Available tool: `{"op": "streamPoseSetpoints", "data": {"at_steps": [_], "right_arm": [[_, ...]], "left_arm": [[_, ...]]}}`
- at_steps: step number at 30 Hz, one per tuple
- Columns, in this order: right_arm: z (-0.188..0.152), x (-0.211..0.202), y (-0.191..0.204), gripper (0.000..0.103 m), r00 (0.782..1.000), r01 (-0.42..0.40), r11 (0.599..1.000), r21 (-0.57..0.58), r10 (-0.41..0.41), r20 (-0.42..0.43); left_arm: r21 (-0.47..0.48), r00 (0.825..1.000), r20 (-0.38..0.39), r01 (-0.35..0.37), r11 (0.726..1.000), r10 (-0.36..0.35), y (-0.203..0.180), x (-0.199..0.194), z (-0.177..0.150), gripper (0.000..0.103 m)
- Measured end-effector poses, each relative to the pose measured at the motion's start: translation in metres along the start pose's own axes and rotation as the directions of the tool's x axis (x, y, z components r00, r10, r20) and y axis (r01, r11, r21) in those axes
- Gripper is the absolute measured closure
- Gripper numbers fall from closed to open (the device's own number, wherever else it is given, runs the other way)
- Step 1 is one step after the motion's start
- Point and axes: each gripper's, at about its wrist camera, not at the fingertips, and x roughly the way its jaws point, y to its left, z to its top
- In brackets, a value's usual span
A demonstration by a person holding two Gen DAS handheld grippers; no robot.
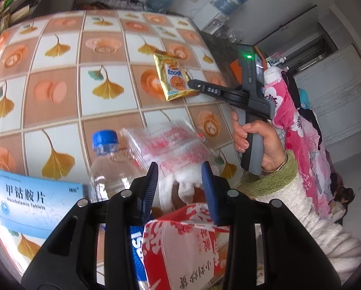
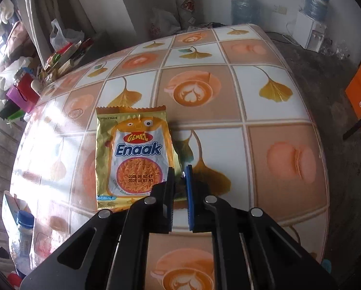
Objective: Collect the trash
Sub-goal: 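Grasp the yellow Enaak bag with the right tool while the left tool grasps the clear plastic bag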
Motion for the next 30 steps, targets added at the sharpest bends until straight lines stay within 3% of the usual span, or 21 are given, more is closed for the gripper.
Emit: {"op": "streamPoseSetpoints", "data": {"at_steps": [7, 18, 22, 25, 30], "right_arm": [[-0.041, -0.021, -0.012, 0.094, 0.999, -0.021, 0.998, 0.062, 0.019, 0.029], [-0.086, -0.045, -0.024, 0.095, 0.999, -0.008, 0.994, 0.113, 0.003, 0.046], [-0.092, -0.048, -0.028, 0.095, 0.999, -0.010, 0.992, 0.126, 0.004, 0.047], [-0.093, -0.049, -0.029, 0.095, 0.999, -0.011, 0.991, 0.136, 0.004, 0.048], [-0.093, -0.048, -0.026, 0.095, 0.998, 0.001, 0.991, 0.133, -0.008, 0.055]], "left_arm": [[-0.017, 0.999, -0.044, 0.004, 1.000, -0.005, 0.000, 0.010, -0.016, 0.068], [0.097, 0.998, -0.060, 0.019, 0.995, -0.013, -0.037, 0.028, -0.064, 0.068], [0.146, 0.999, 0.025, -0.043, 0.988, 0.039, -0.043, 0.020, -0.066, 0.065], [0.031, 0.997, 0.070, -0.012, 0.999, 0.009, -0.028, 0.013, -0.050, 0.055], [-0.121, 0.991, 0.126, 0.056, 0.991, -0.041, -0.010, 0.018, -0.026, 0.051]]}}
